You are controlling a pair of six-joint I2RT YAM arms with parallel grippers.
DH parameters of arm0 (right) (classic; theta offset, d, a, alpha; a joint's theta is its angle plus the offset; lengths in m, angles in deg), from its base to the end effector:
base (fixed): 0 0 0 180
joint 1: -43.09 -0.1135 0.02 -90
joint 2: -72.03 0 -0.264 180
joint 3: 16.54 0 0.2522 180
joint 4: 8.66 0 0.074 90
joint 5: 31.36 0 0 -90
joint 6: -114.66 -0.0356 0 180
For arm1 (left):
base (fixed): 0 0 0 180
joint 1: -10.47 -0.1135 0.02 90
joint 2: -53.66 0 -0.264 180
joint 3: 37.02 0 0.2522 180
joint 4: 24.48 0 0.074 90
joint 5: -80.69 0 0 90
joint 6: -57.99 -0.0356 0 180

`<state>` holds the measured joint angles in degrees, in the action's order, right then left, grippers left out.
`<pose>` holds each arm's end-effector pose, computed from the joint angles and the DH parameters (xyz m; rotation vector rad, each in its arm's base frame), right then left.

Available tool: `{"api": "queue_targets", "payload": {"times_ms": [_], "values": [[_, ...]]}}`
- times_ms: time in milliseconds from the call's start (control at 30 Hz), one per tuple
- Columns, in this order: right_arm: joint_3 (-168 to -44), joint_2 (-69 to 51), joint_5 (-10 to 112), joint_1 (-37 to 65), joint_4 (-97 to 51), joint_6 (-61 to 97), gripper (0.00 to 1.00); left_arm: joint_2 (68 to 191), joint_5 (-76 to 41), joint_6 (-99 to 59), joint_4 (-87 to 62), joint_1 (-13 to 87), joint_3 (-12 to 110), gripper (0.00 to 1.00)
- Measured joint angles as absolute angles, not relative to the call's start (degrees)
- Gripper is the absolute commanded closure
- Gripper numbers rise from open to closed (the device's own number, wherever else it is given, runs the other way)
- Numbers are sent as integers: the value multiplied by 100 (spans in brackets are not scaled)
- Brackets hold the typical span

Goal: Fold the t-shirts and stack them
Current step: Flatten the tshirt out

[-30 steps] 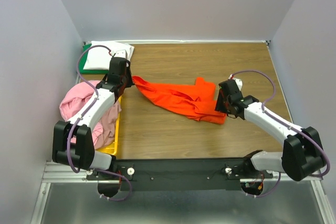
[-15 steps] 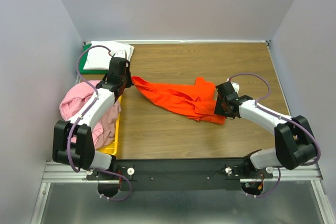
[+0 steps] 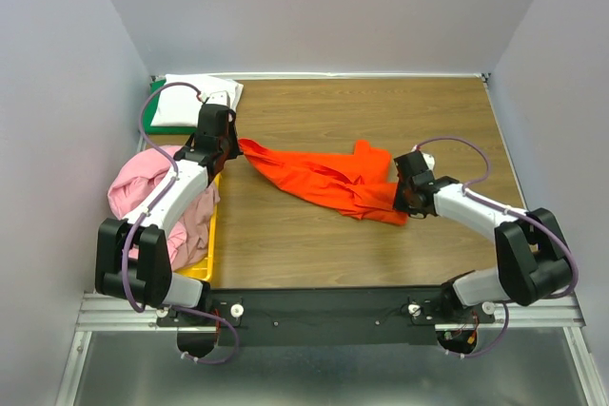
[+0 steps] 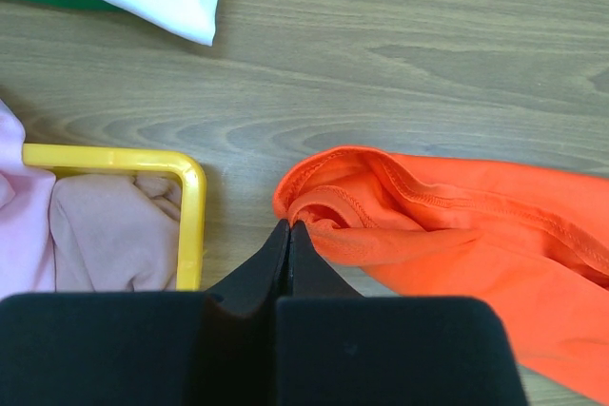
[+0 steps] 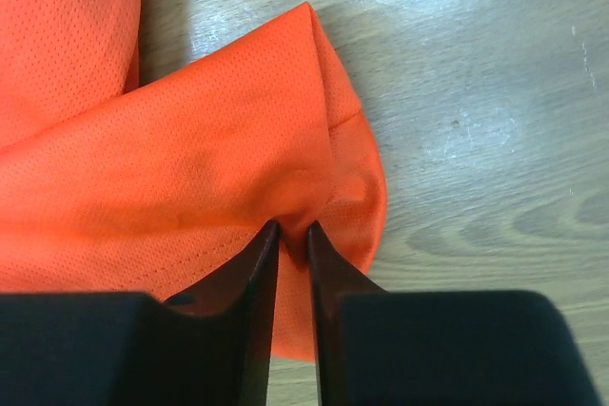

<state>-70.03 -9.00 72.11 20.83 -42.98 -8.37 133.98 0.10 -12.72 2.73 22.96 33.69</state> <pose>0.2379 0.0884 0.1619 0.3207 2.5817 0.0304 0.3055 -0.0617 0.2662 -0.2214 2.1952 -0.1276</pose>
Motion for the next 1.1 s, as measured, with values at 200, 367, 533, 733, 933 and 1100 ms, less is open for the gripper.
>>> {"api": "queue_targets", "payload": {"times_ms": [200, 367, 533, 733, 933, 1100], "values": [[-6972, -668, 7204, 2098, -4302, -783, 100, 13398, 12, -1272, 275, 2296, 3369, 100], [-7025, -369, 7209, 2105, -4398, -746, 100, 13398, 18, -1272, 275, 2296, 3369, 100], [-7390, -89, 7294, 2133, -4726, -601, 100, 13398, 10, -1268, 273, 2296, 3369, 100], [-8196, -85, 7392, 2503, -4897, -221, 100, 13546, -294, -1216, 155, 2296, 3540, 100], [-9936, -236, 7495, 2831, -5065, 277, 99, 13651, -696, -1203, 22, 2331, 4576, 100], [-11953, -242, 7670, 2855, -5050, 793, 100, 13502, -1048, -1216, -402, 2410, 5743, 100]]}}
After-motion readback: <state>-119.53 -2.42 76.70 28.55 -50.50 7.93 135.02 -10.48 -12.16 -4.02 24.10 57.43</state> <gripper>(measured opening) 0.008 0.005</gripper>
